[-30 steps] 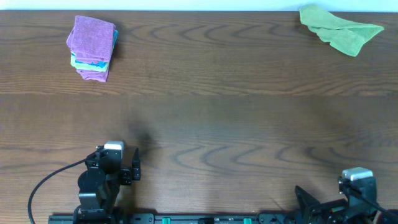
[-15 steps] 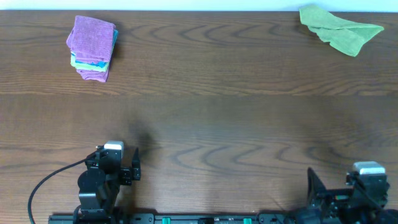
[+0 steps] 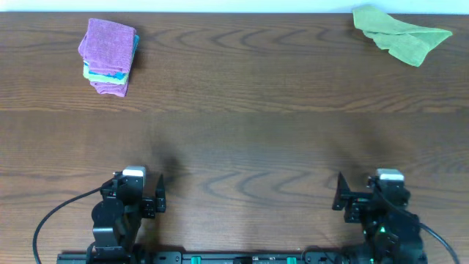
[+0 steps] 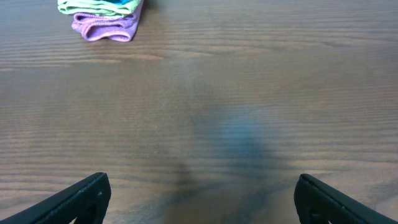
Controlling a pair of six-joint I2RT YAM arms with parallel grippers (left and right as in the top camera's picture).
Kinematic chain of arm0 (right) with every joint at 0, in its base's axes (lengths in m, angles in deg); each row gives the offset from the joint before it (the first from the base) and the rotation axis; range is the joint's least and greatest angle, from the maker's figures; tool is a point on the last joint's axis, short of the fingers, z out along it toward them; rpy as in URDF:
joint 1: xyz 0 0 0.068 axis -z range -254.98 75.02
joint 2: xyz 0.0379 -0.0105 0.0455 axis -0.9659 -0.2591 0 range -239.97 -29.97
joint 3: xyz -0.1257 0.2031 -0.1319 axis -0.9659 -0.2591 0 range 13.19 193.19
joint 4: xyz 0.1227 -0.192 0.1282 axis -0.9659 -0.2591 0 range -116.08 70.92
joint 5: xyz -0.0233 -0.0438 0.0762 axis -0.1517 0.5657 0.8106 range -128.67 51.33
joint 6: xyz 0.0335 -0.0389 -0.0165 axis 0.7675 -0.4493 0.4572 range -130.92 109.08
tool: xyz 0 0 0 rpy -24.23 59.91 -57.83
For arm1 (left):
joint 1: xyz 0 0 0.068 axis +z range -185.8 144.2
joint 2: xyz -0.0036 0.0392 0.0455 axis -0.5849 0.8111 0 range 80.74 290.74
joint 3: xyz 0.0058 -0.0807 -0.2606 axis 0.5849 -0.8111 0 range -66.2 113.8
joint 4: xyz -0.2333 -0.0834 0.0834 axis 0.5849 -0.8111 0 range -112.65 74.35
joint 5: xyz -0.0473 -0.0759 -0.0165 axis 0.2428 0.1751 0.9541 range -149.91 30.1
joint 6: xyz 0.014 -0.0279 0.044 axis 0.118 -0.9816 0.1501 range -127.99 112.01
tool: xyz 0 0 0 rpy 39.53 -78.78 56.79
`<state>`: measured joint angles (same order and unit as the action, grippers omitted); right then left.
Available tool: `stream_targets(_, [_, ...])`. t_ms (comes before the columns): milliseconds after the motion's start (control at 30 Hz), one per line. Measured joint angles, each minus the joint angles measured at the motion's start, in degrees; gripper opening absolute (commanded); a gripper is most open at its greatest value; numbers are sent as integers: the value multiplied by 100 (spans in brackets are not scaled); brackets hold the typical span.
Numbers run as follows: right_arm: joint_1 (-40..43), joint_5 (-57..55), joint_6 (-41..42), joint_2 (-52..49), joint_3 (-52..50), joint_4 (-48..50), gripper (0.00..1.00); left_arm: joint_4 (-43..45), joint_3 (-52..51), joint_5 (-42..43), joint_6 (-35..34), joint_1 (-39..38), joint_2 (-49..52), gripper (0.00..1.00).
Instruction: Fold the cloth
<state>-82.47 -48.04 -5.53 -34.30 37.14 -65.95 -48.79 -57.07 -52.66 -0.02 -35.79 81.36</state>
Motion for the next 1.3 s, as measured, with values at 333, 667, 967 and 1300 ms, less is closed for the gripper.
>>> stream_targets(333, [20,59,0,337,-925,7,99,0,0,0,0,0,0,95])
stream_targets(667, [20,192,0,350,-1327,81,99,0,0,0,0,0,0,95])
stream_targets(967, [20,208,0,350,-1329,83,99,0,0,0,0,0,0,96])
stream_targets(1300, [20,208,0,350,-1329,83,99,0,0,0,0,0,0,95])
